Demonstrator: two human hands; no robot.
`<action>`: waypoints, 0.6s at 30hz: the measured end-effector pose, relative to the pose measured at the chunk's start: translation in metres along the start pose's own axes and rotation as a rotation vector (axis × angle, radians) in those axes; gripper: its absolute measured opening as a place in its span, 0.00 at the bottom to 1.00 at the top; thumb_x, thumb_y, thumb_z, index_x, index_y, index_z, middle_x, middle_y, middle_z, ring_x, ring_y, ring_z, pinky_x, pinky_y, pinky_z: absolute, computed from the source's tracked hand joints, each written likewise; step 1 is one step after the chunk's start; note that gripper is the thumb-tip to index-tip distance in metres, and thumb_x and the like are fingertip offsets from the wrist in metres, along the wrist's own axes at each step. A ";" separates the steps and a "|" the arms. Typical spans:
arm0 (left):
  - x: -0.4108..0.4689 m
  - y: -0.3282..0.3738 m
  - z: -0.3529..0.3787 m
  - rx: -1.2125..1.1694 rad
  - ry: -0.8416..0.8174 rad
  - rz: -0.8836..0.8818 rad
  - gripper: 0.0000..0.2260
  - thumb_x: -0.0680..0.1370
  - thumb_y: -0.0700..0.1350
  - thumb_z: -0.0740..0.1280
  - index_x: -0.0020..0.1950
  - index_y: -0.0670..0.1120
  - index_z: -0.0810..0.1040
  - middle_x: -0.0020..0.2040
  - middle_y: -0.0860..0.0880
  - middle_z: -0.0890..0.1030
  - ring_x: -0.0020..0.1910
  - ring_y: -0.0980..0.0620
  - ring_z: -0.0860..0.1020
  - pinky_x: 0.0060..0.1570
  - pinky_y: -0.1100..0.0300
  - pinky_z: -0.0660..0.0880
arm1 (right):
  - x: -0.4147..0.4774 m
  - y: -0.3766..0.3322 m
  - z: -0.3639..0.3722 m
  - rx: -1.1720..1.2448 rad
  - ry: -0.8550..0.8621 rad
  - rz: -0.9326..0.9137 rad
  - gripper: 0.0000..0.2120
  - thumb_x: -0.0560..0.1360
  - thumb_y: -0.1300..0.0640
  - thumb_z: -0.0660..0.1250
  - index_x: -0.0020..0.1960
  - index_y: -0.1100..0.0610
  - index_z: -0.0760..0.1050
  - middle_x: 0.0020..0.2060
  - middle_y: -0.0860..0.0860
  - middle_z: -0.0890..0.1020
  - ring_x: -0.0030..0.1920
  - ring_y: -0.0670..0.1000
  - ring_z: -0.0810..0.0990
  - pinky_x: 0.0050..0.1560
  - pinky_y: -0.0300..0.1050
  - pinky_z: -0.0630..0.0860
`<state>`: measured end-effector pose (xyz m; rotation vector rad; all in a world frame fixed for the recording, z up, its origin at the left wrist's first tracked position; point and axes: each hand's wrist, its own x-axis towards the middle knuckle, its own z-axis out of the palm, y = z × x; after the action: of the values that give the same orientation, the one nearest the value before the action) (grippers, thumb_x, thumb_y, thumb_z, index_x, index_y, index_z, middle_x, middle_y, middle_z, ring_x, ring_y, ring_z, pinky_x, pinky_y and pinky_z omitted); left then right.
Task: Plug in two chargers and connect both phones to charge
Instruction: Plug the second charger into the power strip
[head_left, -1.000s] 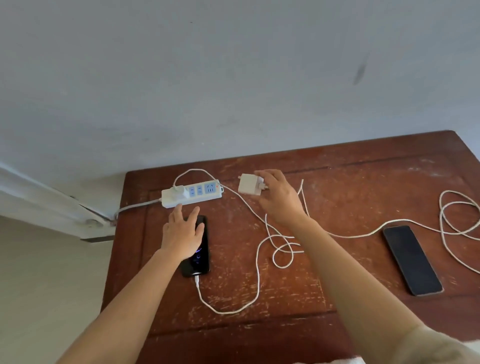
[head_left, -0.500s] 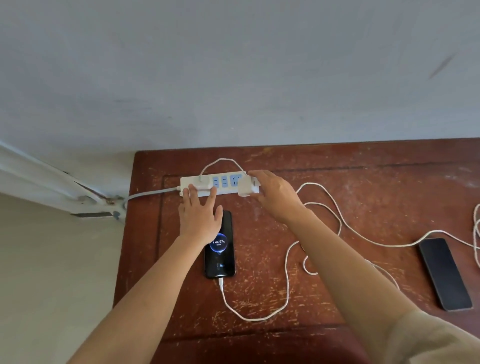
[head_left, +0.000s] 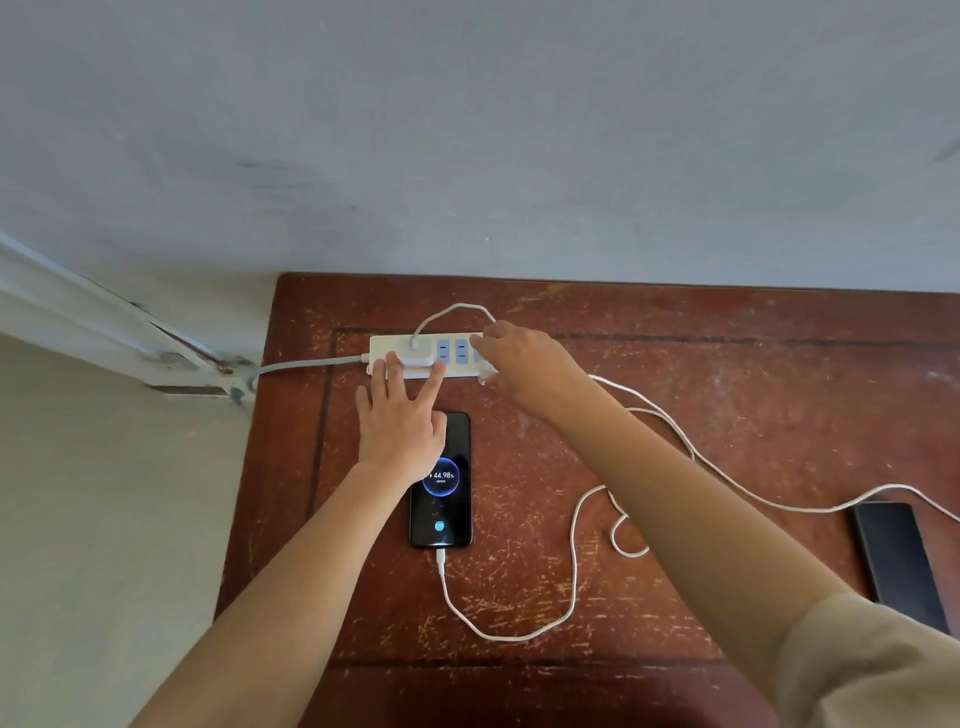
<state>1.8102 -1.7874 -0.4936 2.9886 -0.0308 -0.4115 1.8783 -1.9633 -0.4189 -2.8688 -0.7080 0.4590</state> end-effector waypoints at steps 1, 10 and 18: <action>0.000 0.000 0.000 0.002 0.001 0.002 0.28 0.83 0.52 0.57 0.81 0.58 0.49 0.80 0.34 0.51 0.80 0.34 0.49 0.75 0.36 0.56 | 0.002 0.000 0.000 0.022 -0.003 0.016 0.20 0.77 0.59 0.71 0.67 0.57 0.74 0.61 0.56 0.79 0.54 0.60 0.82 0.49 0.54 0.82; -0.001 -0.002 0.003 0.006 0.024 0.026 0.29 0.83 0.52 0.58 0.81 0.57 0.49 0.80 0.33 0.51 0.79 0.33 0.49 0.76 0.38 0.55 | -0.010 0.008 0.015 0.092 0.065 0.087 0.21 0.77 0.59 0.72 0.67 0.58 0.71 0.58 0.55 0.84 0.50 0.61 0.84 0.43 0.54 0.82; 0.000 -0.003 0.005 0.012 0.019 0.040 0.30 0.83 0.51 0.58 0.82 0.56 0.48 0.80 0.32 0.50 0.79 0.33 0.48 0.76 0.38 0.55 | 0.008 0.005 0.005 -0.003 0.016 0.073 0.16 0.74 0.57 0.74 0.60 0.56 0.76 0.52 0.57 0.85 0.44 0.59 0.84 0.34 0.47 0.72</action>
<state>1.8086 -1.7851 -0.4989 2.9975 -0.0906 -0.3803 1.8857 -1.9639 -0.4268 -2.9060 -0.6040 0.4439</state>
